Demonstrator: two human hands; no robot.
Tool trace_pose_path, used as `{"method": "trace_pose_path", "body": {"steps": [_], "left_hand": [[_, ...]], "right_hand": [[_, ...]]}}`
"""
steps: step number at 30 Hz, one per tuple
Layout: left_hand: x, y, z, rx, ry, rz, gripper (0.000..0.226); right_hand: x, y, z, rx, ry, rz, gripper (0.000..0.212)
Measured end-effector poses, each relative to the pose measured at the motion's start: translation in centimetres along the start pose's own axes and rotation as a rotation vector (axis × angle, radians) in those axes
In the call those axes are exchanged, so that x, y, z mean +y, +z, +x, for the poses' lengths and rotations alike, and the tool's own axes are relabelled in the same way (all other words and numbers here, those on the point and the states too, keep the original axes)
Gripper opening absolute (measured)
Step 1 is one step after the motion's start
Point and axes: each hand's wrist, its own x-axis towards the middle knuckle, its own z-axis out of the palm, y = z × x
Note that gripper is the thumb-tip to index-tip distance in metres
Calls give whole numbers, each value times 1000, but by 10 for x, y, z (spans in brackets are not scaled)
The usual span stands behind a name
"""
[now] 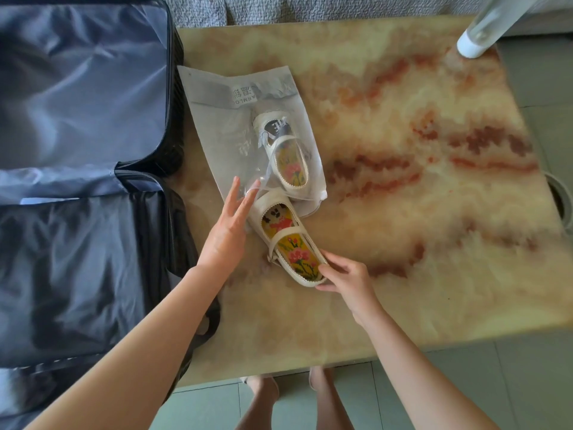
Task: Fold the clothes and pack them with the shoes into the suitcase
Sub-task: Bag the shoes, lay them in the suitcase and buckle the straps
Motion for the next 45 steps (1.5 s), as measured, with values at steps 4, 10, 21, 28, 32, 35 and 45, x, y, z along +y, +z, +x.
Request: {"method": "trace_pose_path", "body": {"steps": [4, 10, 21, 28, 32, 35, 45], "left_hand": [[-5, -3, 1, 6, 11, 9, 95], [-8, -1, -3, 18, 64, 16, 94], [-10, 1, -5, 44, 40, -55, 77], [-7, 12, -13, 326, -290, -354, 59], [-8, 12, -14, 359, -432, -423, 73], [-8, 11, -13, 352, -406, -436, 75], [-8, 11, -13, 332, -368, -467, 77]], "right_hand": [[1, 2, 5, -8, 15, -2, 34], [-9, 4, 11, -47, 25, 22, 32], [-5, 64, 28, 55, -65, 81, 63], [11, 80, 25, 254, -159, 34, 65], [3, 93, 30, 356, -189, 93, 42], [-7, 101, 38, 360, -197, 153, 36], [-30, 121, 66, 143, -31, 603, 45]]}}
